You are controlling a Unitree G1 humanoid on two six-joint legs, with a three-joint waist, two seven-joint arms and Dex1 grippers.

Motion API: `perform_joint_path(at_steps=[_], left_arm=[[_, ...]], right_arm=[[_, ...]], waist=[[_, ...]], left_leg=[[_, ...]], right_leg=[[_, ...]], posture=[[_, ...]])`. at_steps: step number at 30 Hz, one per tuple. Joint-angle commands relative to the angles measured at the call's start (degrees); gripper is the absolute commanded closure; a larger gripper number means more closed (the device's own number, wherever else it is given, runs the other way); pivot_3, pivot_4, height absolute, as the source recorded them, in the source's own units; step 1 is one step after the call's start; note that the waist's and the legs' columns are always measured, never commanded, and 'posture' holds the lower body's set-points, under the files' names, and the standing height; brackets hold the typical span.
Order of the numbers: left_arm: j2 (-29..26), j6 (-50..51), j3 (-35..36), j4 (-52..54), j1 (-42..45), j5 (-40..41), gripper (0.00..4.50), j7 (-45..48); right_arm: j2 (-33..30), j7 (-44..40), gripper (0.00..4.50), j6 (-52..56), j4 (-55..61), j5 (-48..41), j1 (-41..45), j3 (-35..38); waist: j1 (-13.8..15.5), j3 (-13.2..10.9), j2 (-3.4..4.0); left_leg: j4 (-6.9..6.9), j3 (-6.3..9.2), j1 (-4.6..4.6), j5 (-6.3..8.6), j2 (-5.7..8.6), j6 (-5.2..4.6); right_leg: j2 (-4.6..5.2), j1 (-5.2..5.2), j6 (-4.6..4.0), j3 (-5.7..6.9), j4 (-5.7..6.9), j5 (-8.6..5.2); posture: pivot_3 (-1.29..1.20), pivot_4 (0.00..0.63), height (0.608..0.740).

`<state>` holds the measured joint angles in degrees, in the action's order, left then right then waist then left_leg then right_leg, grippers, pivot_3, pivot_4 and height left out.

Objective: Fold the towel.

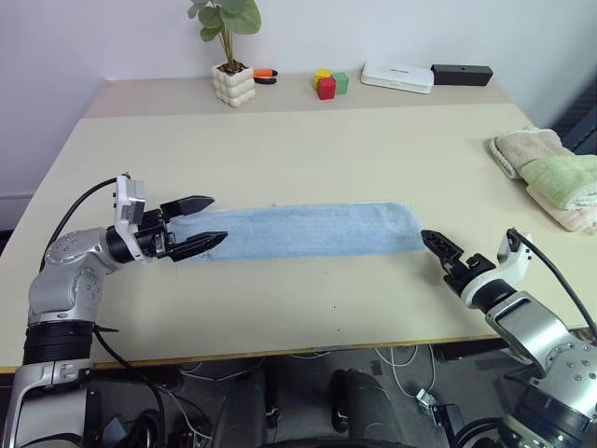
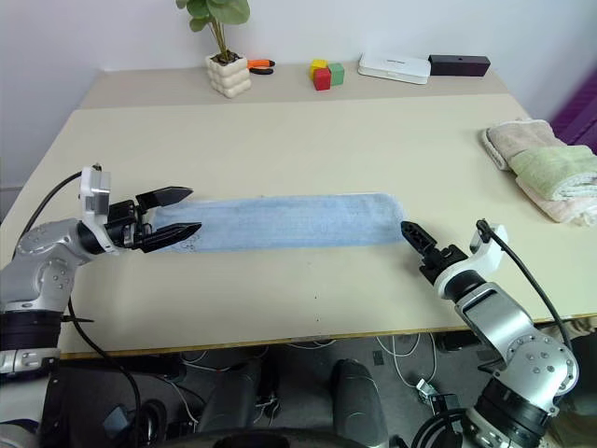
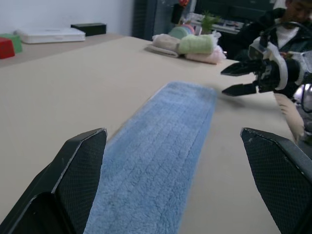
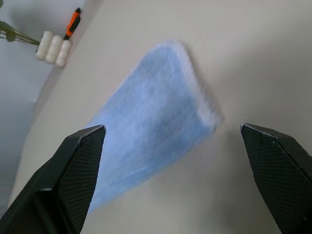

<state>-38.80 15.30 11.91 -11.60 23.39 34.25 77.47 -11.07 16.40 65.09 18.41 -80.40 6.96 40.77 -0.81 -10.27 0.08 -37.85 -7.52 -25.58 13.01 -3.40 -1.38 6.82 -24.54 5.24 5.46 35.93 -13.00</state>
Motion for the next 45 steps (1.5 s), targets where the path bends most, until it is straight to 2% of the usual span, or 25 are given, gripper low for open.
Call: perform_joint_path(at_steps=[1, 4, 9, 10, 13, 14, 19, 23, 27, 32, 36, 45], left_arm=[[-1.00, -1.41, 0.19, -0.10, 1.35, -0.55, 0.01, 0.81], [-1.01, -1.02, 0.28, 0.71, 1.01, -0.52, 0.01, 0.45], [-0.92, -0.44, 0.79, 3.70, -0.73, -0.28, 0.01, -1.32], [-1.01, -0.47, 0.98, 3.99, -0.96, -0.36, 0.00, -1.72], [-1.27, -0.43, 1.41, 4.72, -1.67, -0.27, 0.00, -2.58], [-1.35, -0.25, 1.62, 5.26, -2.08, -0.04, 0.00, -2.86], [-1.13, -0.42, 1.73, 6.58, -3.09, 0.20, 0.00, -4.41], [-0.78, -0.82, 1.61, 6.79, -3.54, 0.14, 0.00, -5.16], [-0.49, -1.48, 1.34, 6.25, -3.69, -0.17, 0.00, -5.38], [0.05, -2.59, 0.57, 4.43, -2.40, -0.90, 0.00, -5.26], [0.34, -3.30, 0.21, 2.76, -1.06, -1.47, 0.00, -4.74], [0.59, -4.47, -0.08, 1.42, 0.10, -2.07, 0.00, -4.48]], right_arm=[[0.01, 4.56, 0.00, -3.76, 0.50, -6.71, -0.62, -2.35], [-0.59, 6.41, 0.00, -6.24, -1.15, -8.12, -0.95, -5.11], [-2.47, 5.81, 0.00, -10.26, -7.24, -2.07, 0.34, -8.99], [-2.68, 5.40, 0.24, -11.07, -8.09, -1.69, 0.78, -9.38], [-2.53, 5.09, 1.18, -13.70, -10.34, -0.83, 2.70, -9.88], [-2.36, 4.58, 1.80, -14.79, -11.31, -0.21, 3.83, -10.10], [-1.94, 3.88, 4.35, -18.29, -14.34, 2.03, 6.64, -10.51], [-4.61, 3.02, 4.44, -22.15, -16.96, 6.37, 7.98, -8.61], [-11.83, 0.05, 4.44, -23.49, -17.46, 11.99, 8.78, -8.06], [-21.48, -3.76, 4.44, -19.12, -16.56, 16.30, 8.68, -9.22], [-27.33, -12.13, 4.44, -17.71, -10.29, 20.86, 10.35, -15.17], [-36.22, -35.29, 4.44, -21.33, 6.83, 35.66, 9.84, -35.91]], waist=[[0.00, 0.00, 0.00], [0.02, 0.00, 0.00], [-0.14, 0.05, -0.09], [-0.15, 0.08, -0.14], [-0.06, 0.11, -0.18], [-0.11, 0.11, -0.18], [-0.12, 0.10, -0.18], [0.07, 0.11, -0.18], [0.57, 0.07, -0.12], [0.08, 0.04, -0.07], [-0.24, 0.03, -0.05], [0.50, 0.03, -0.13]], left_leg=[[0.02, 0.00, 0.00, 0.00, 0.00, 0.00], [0.05, 0.00, 0.00, 0.00, 0.00, -0.01], [0.05, 0.00, 0.03, 0.00, -0.01, -0.01], [0.05, 0.00, 0.04, 0.00, -0.02, -0.01], [0.05, 0.00, 0.06, 0.00, -0.03, 0.00], [0.05, 0.00, 0.05, 0.00, -0.03, -0.01], [0.14, -0.05, 0.00, 0.01, -0.07, -0.04], [0.15, -0.08, 0.00, 0.01, -0.07, -0.04], [0.14, -0.08, -0.03, 0.04, 0.00, -0.08], [0.22, -0.13, -0.14, 0.03, -0.02, -0.10], [0.32, -0.16, -0.08, 0.00, -0.04, -0.06], [0.44, -0.14, -0.11, -0.01, -0.04, -0.04]], right_leg=[[0.00, -0.01, 0.00, 0.00, -0.01, 0.00], [0.00, -0.01, 0.00, 0.00, -0.04, 0.00], [-0.01, 0.03, -0.01, 0.00, -0.10, 0.01], [-0.02, 0.04, -0.02, 0.00, -0.11, 0.01], [-0.03, 0.09, -0.08, 0.00, -0.23, 0.04], [-0.03, 0.10, -0.12, 0.00, -0.29, 0.06], [-0.07, 0.09, -0.20, 0.00, -0.51, 0.13], [-0.08, 0.11, -0.19, 0.00, -0.54, 0.13], [-0.02, 0.10, -0.19, 0.00, -0.62, 0.14], [-0.06, -0.01, -0.17, -0.01, -0.62, 0.15], [-0.12, -0.04, -0.03, -0.01, -0.61, 0.23], [-0.11, -0.08, 0.00, -0.03, -0.70, 0.22]], posture=[[0.00, 0.150, 0.740], [0.00, 0.150, 0.740], [0.00, 0.150, 0.740], [0.00, 0.150, 0.740], [0.00, 0.150, 0.740], [0.00, 0.150, 0.740], [0.00, 0.150, 0.740], [0.00, 0.150, 0.740], [0.00, 0.150, 0.740], [0.00, 0.150, 0.740], [0.00, 0.150, 0.740], [0.00, 0.150, 0.740]])
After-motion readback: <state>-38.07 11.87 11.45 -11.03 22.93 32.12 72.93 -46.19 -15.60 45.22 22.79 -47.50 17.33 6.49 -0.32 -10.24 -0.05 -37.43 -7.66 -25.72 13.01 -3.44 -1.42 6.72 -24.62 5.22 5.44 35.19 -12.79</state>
